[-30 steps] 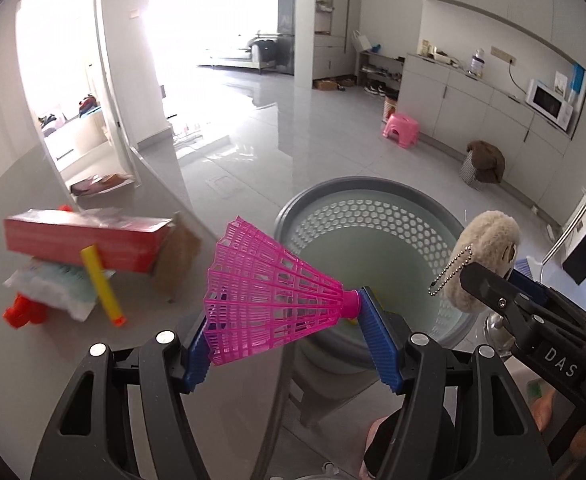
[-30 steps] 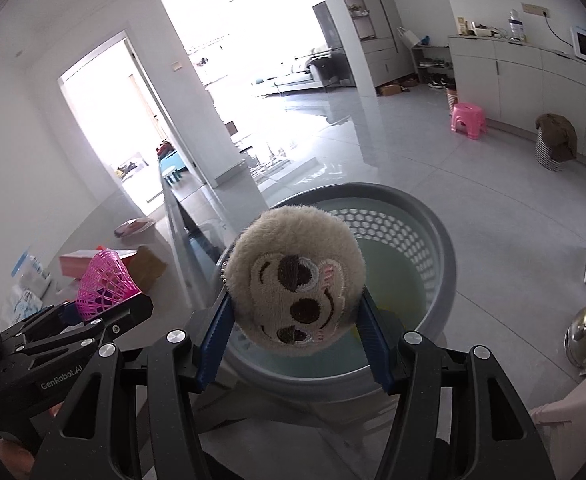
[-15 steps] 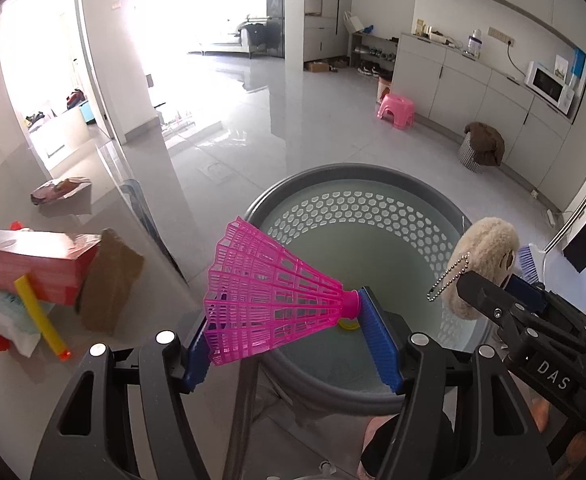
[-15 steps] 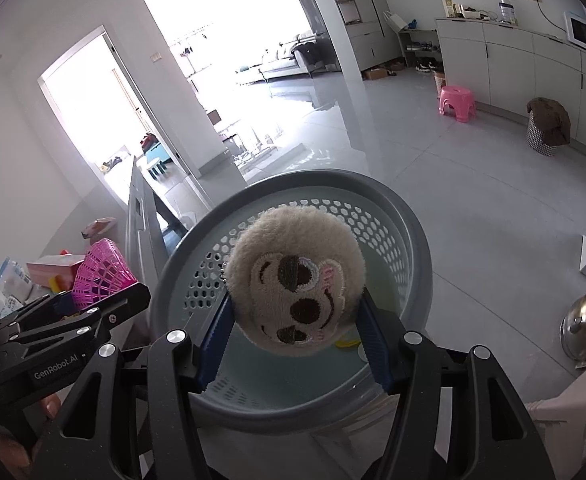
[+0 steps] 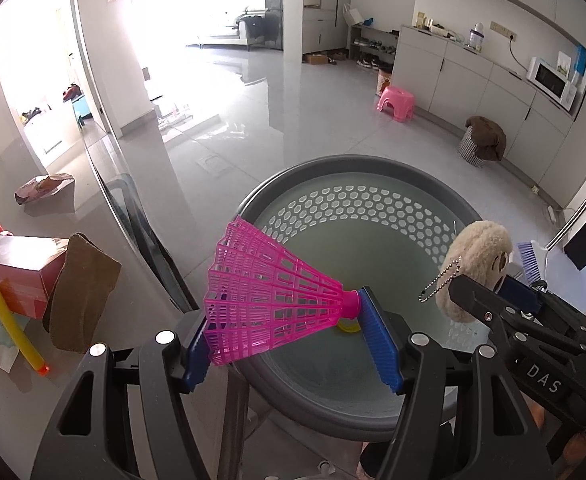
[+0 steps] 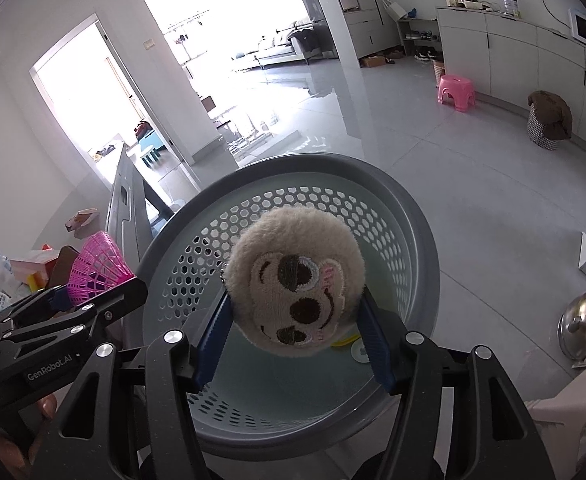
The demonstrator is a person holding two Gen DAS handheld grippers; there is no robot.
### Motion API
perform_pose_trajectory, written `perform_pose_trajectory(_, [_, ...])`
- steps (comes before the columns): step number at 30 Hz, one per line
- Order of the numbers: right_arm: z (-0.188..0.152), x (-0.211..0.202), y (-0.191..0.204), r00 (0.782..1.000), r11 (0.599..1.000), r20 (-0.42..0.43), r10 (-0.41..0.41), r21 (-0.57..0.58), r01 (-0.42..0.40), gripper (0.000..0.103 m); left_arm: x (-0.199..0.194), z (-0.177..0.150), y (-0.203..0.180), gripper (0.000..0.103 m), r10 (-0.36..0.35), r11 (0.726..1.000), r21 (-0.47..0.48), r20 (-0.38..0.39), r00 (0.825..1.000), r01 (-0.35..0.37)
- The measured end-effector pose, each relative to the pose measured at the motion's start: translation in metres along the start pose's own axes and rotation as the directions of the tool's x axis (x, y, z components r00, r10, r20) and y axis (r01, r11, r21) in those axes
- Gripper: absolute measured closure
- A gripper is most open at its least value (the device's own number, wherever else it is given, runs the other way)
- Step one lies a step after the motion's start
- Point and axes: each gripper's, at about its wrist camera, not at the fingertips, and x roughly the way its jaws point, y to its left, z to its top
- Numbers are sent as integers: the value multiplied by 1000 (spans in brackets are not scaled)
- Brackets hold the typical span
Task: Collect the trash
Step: 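Carry both items over the basket and open both tools to drop them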
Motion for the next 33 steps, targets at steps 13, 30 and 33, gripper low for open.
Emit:
perform_pose_trajectory(13, [2, -12, -6, 999, 999, 41, 9, 42, -11, 23, -3, 0, 2, 20, 9, 1000, -21, 11, 1000, -9])
perform_pose_trajectory(30, [-4, -26, 5, 999, 1000, 44, 17, 22, -17, 23, -31, -11, 13, 16, 49, 998, -38, 51, 998, -47])
perform_pose_trajectory(33, [-6, -30, 10, 999, 1000, 46, 23, 20, -24, 23, -42, -16, 17, 15, 60, 998, -40, 68, 996, -58])
